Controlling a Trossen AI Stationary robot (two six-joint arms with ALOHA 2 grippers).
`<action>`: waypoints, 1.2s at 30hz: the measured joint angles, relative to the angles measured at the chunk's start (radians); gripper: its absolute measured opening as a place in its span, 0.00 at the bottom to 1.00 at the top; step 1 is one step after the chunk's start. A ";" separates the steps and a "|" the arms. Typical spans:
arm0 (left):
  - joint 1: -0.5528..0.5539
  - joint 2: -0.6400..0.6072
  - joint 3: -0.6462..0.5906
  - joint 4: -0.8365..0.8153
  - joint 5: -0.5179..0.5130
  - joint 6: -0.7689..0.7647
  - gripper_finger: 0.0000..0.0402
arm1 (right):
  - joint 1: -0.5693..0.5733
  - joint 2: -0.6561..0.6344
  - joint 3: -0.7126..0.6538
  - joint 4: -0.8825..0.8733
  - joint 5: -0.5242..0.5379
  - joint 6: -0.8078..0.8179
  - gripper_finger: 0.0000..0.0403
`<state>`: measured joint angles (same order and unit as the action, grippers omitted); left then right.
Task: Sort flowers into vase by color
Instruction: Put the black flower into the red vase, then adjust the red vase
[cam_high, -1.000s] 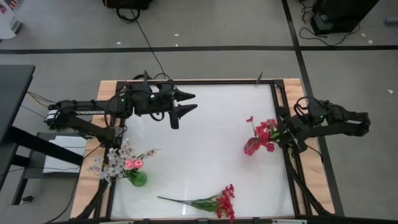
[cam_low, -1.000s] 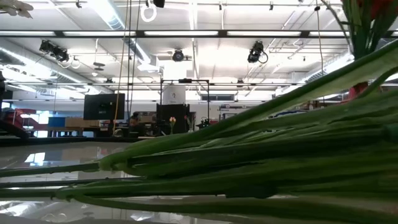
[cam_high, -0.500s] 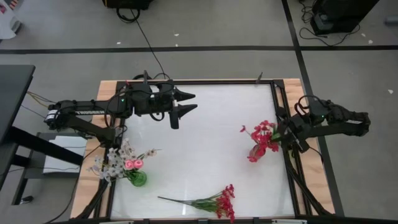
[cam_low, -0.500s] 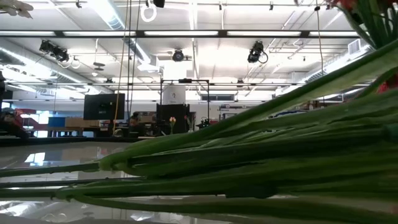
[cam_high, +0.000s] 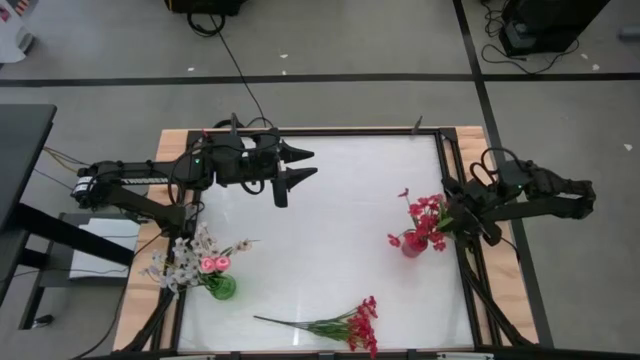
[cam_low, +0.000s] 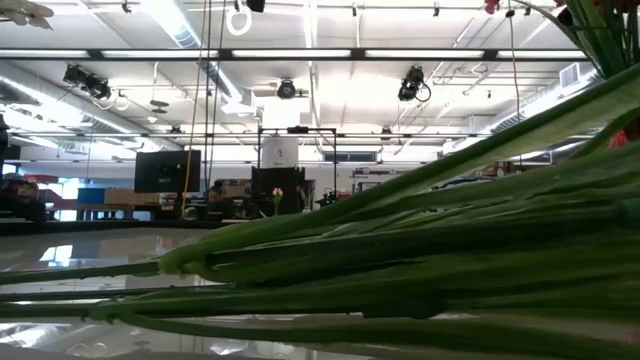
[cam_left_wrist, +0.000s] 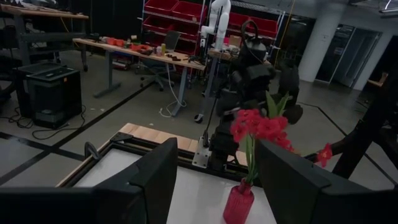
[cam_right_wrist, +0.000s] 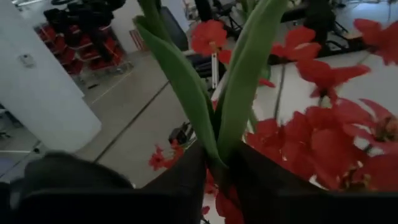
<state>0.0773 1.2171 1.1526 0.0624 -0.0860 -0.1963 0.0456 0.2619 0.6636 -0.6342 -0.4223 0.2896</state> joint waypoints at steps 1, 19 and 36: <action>0.000 0.000 0.000 0.000 0.000 0.000 0.55 | 0.000 0.000 0.000 -0.007 0.007 -0.001 0.24; 0.000 0.000 0.000 0.000 0.000 0.000 0.55 | 0.000 -0.003 0.168 -0.144 0.139 -0.073 0.49; 0.000 0.000 0.000 0.000 0.000 0.000 0.55 | 0.001 -0.004 0.246 -0.377 0.745 0.090 0.45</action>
<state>0.0776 1.2171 1.1526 0.0627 -0.0860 -0.1967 0.0463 0.2581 0.9098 -1.0110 0.3228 0.3792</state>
